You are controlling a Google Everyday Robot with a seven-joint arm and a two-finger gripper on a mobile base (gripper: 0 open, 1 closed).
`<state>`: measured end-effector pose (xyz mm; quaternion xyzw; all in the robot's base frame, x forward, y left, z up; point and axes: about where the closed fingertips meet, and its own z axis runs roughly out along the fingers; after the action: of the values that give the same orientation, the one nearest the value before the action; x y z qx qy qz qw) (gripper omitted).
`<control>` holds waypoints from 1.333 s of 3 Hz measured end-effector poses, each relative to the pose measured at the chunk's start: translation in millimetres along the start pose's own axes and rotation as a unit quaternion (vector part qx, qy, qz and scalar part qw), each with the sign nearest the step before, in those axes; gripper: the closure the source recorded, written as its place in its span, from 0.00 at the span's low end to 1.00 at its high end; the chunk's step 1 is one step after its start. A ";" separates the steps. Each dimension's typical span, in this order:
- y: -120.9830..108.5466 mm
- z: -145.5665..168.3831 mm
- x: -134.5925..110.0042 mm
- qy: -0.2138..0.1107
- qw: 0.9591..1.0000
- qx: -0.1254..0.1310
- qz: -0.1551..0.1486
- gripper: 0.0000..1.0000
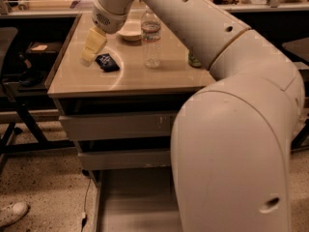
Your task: Place rxbar blueberry into bottom drawer
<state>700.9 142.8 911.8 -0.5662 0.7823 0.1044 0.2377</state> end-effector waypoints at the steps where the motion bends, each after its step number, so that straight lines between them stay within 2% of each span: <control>1: -12.9 10.6 -3.4 0.005 1.000 -0.002 0.003 0.00; 3: -19.3 54.3 1.4 0.016 0.999 -0.026 0.019 0.00; 4: -19.3 54.5 1.4 0.016 0.999 -0.026 0.019 0.00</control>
Offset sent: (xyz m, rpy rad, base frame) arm 0.0381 0.0133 -0.0331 -0.0160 0.0596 -0.0082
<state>732.4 158.7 866.1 -0.5587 0.7938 0.1201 0.2081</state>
